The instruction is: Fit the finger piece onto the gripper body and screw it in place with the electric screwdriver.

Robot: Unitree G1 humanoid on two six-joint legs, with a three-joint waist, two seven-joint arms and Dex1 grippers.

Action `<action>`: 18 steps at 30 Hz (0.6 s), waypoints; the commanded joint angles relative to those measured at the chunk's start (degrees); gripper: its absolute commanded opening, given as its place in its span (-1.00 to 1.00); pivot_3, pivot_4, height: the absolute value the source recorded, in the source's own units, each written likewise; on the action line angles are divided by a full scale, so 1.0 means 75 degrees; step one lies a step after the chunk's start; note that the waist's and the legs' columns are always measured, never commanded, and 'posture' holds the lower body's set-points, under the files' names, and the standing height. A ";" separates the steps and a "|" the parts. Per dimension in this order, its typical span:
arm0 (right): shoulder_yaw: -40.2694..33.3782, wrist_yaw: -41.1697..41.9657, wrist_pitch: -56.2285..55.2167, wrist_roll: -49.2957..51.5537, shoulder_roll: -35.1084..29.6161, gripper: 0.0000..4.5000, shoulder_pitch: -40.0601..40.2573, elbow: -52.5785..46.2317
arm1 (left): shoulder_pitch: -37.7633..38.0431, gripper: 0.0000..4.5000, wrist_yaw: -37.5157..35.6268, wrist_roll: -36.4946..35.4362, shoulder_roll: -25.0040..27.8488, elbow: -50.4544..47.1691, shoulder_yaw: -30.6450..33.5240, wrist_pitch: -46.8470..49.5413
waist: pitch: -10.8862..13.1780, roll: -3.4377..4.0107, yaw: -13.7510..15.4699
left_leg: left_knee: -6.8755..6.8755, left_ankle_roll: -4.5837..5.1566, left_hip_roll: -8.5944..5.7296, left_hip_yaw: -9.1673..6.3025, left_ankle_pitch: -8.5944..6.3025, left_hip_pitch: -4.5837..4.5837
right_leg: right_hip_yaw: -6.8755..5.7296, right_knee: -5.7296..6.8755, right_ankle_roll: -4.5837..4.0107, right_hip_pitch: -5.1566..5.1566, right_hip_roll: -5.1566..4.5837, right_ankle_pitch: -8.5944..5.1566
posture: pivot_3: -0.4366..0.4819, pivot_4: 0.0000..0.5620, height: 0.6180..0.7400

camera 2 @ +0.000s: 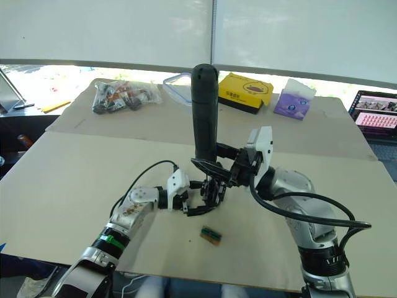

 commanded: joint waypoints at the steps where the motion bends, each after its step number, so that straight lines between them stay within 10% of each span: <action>1: -0.0123 0.0011 -0.0155 0.0035 -0.0041 -0.14 0.0041 -0.0315 | -0.0203 1.00 -0.0100 0.0048 -0.0165 0.0173 -0.0068 -0.0237 | 0.0000 0.0000 0.0004 | 0.0000 0.0000 0.0000 0.0000 0.0000 0.0000 | 0.0000 0.0000 0.0000 0.0000 0.0000 0.0000 | -0.05 -0.47 1.00; 7: -0.0118 -0.0014 -0.0139 0.0016 -0.0042 -0.14 0.0032 -0.0317 | -0.0391 1.00 -0.0204 0.0152 -0.0314 0.0545 -0.0101 -0.0423 | 0.0000 0.0000 0.0005 | 0.0000 0.0000 0.0000 0.0000 0.0000 0.0000 | 0.0000 -0.0001 0.0005 0.0002 0.0000 0.0000 | -0.05 -0.47 1.00; 12: -0.0112 -0.0026 -0.0138 -0.0007 -0.0045 -0.14 0.0036 -0.0312 | -0.0421 0.20 -0.0340 0.0305 -0.0329 0.0678 -0.0211 -0.0507 | 0.0000 0.0000 0.0004 | 0.0001 0.0000 0.0000 -0.0001 0.0000 0.0001 | 0.0000 -0.0001 0.0007 0.0004 0.0000 0.0000 | -0.05 -0.47 1.00; 18: -0.0067 -0.0029 -0.0156 -0.0070 -0.0041 -0.14 0.0094 -0.0288 | -0.0318 0.20 -0.0393 0.0404 -0.0315 0.0647 -0.0254 -0.0659 | 0.0000 0.0000 0.0009 | 0.0000 0.0000 0.0000 -0.0001 0.0000 0.0001 | 0.0000 -0.0002 0.0008 0.0005 0.0000 0.0000 | -0.05 -0.47 1.00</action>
